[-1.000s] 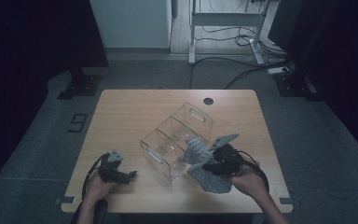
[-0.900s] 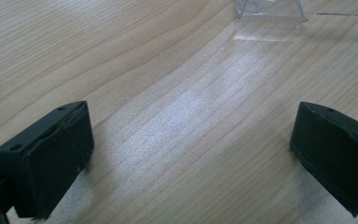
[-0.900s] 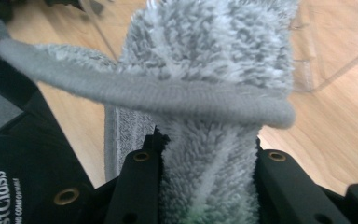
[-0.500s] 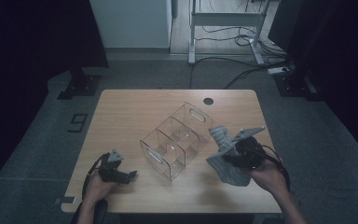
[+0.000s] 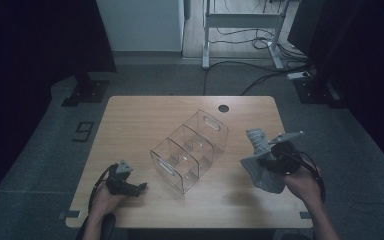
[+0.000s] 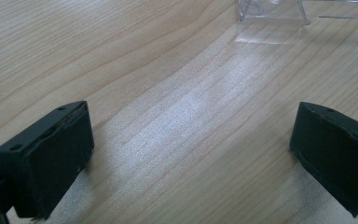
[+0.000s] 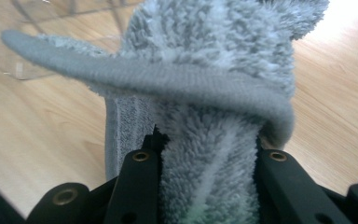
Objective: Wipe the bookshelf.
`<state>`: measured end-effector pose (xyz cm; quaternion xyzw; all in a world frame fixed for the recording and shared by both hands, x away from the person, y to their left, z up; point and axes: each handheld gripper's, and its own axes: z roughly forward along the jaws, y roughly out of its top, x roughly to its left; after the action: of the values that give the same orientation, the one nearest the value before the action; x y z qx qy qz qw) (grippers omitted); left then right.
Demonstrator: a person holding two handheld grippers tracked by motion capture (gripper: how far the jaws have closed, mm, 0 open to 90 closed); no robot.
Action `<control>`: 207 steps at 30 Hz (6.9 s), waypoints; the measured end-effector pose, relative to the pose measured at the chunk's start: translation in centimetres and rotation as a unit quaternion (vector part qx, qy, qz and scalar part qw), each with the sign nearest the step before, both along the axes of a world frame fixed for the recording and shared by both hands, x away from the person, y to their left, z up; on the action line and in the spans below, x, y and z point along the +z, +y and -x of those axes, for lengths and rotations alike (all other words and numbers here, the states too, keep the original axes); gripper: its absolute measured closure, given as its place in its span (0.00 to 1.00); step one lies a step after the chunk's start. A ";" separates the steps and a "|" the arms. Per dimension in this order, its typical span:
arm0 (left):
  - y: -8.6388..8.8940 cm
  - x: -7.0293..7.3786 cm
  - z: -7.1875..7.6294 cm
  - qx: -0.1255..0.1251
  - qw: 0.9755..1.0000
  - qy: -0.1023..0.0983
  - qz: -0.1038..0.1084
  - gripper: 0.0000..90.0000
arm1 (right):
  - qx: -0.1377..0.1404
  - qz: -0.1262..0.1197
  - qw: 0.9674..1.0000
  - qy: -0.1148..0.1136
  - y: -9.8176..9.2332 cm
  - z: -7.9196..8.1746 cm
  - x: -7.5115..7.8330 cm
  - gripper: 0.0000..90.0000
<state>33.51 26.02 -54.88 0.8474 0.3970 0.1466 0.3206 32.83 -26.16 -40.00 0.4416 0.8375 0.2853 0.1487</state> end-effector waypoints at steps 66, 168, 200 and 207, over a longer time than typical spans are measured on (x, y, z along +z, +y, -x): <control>-3.5 3.9 0.4 -0.026 0.997 -0.050 0.045 0.00 | 0.055 -0.082 0.995 -0.018 4.3 -6.1 -5.4 0.49; -7.0 5.8 0.0 0.005 0.998 -0.052 -0.024 0.38 | 0.071 -0.021 0.997 -0.004 2.3 -4.4 -6.0 0.34; -3.8 6.1 -2.9 0.083 0.996 -0.025 -0.023 0.84 | 0.034 0.029 0.997 0.064 1.4 -4.4 -12.1 0.38; -2.7 6.0 -2.7 0.077 0.997 -0.026 -0.020 0.89 | 0.042 0.048 0.996 0.070 1.6 -4.1 -12.1 0.37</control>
<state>36.24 23.34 -48.84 0.8166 0.4495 0.2006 0.3015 36.95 -24.56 -52.08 0.4177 0.8762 0.2192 0.0989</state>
